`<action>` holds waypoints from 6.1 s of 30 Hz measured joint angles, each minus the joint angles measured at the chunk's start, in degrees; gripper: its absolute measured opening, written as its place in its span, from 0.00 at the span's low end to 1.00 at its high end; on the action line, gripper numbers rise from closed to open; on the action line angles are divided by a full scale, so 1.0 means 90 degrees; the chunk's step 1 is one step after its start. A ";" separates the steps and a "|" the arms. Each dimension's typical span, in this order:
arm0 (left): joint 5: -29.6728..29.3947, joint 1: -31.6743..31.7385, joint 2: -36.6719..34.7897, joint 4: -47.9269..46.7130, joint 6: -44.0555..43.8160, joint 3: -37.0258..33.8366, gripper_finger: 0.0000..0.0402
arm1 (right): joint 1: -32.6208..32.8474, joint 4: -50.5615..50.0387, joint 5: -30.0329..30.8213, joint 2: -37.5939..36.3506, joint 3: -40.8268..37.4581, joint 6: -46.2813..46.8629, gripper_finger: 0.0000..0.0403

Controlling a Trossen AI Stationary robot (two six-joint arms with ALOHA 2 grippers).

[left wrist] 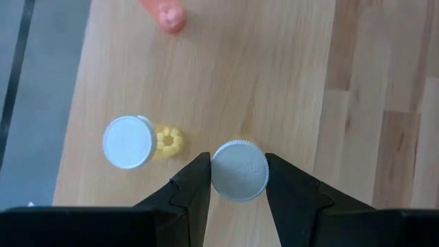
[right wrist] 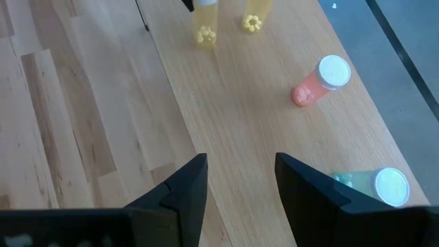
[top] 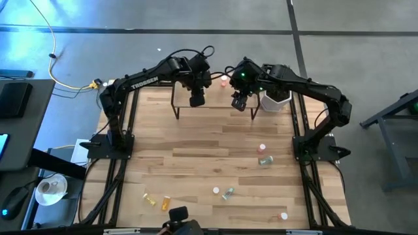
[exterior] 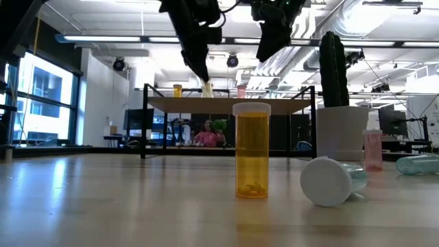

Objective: Pick and place medicine bottles onto shelf by color
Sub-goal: Put the top yellow pill bottle on the shelf aligned with the other yellow pill bottle, then put the top pink pill bottle on the shelf aligned with the other pink pill bottle

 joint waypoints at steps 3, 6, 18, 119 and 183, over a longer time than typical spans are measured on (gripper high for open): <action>-0.0013 -0.0002 -0.0004 -0.0009 -0.0013 0.0001 0.29 | 0.0000 -0.0001 0.0001 0.0000 0.0000 0.0000 0.40; -0.0020 -0.0002 -0.0003 -0.0010 -0.0010 0.0001 0.29 | 0.0000 -0.0002 0.0000 0.0000 0.0000 0.0000 0.40; -0.0088 -0.0002 -0.0003 -0.0004 0.0044 0.0001 0.31 | 0.0000 -0.0002 0.0000 0.0002 0.0000 0.0049 0.40; -0.0088 -0.2398 -0.4542 0.5835 -0.2403 -0.6974 0.33 | 0.3089 0.0217 0.0395 -0.3738 -0.5610 0.6034 0.40; -0.1130 -0.2109 -0.4537 0.5774 -0.2003 -0.6974 0.33 | 0.3229 0.1627 0.0872 -0.2523 -0.4904 0.5187 0.26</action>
